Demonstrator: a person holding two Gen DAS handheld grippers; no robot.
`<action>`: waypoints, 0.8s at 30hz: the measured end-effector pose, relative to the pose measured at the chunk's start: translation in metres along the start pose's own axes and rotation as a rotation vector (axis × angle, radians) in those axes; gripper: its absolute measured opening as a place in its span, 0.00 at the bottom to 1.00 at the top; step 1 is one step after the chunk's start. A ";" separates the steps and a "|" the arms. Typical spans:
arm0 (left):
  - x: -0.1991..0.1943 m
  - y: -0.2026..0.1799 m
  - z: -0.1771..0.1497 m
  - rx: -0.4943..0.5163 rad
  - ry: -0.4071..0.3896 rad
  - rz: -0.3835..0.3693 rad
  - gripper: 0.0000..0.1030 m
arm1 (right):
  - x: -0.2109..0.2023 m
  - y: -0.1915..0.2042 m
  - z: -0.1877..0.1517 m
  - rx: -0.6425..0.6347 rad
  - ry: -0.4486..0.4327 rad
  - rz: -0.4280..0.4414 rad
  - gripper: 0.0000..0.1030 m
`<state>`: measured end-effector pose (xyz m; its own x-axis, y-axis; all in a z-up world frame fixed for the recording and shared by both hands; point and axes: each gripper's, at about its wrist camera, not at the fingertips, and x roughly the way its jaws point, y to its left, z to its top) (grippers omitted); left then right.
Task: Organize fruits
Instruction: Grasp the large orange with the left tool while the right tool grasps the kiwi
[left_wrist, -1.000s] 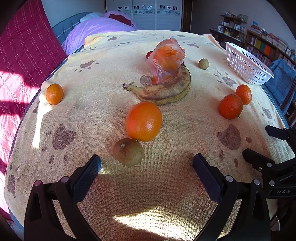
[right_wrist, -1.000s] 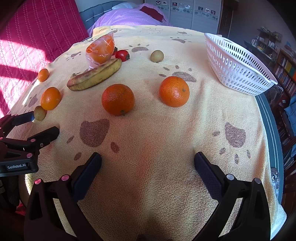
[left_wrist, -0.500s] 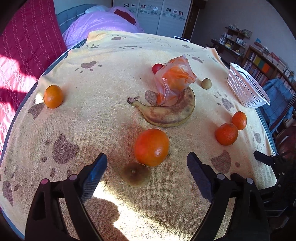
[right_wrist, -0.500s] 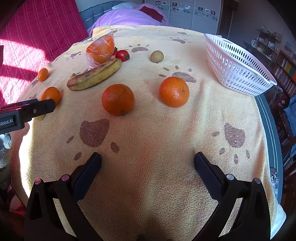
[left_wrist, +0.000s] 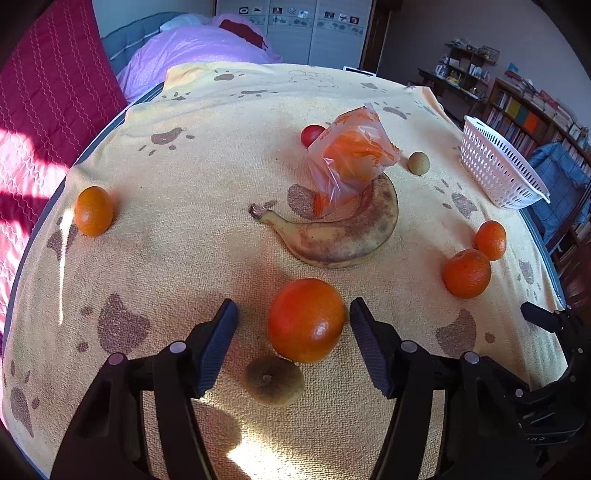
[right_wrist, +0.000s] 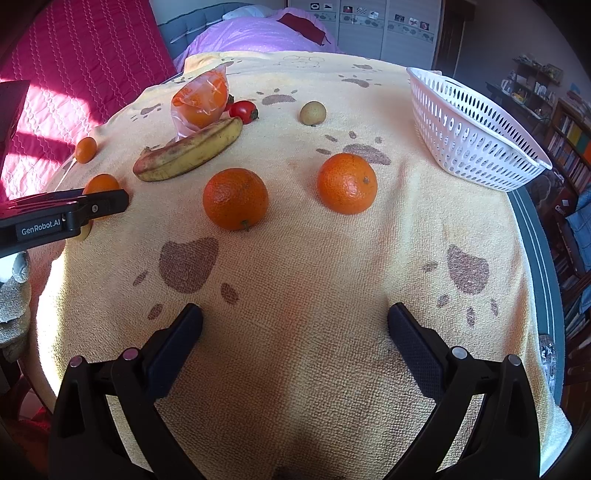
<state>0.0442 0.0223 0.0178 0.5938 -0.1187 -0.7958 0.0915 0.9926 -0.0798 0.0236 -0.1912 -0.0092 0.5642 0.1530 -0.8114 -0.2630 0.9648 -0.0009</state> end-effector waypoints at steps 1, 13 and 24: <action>0.000 0.000 0.000 0.005 -0.004 0.000 0.50 | 0.000 0.000 0.000 0.000 0.000 0.001 0.98; -0.030 0.016 0.021 0.003 -0.093 -0.045 0.36 | -0.018 -0.002 0.012 0.106 -0.042 0.121 0.98; -0.064 0.061 0.044 -0.097 -0.193 0.029 0.36 | -0.017 0.106 0.052 -0.101 -0.059 0.331 0.74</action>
<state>0.0469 0.0896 0.0906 0.7380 -0.0837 -0.6695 0.0003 0.9923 -0.1236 0.0275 -0.0807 0.0349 0.4791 0.4691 -0.7419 -0.5137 0.8352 0.1964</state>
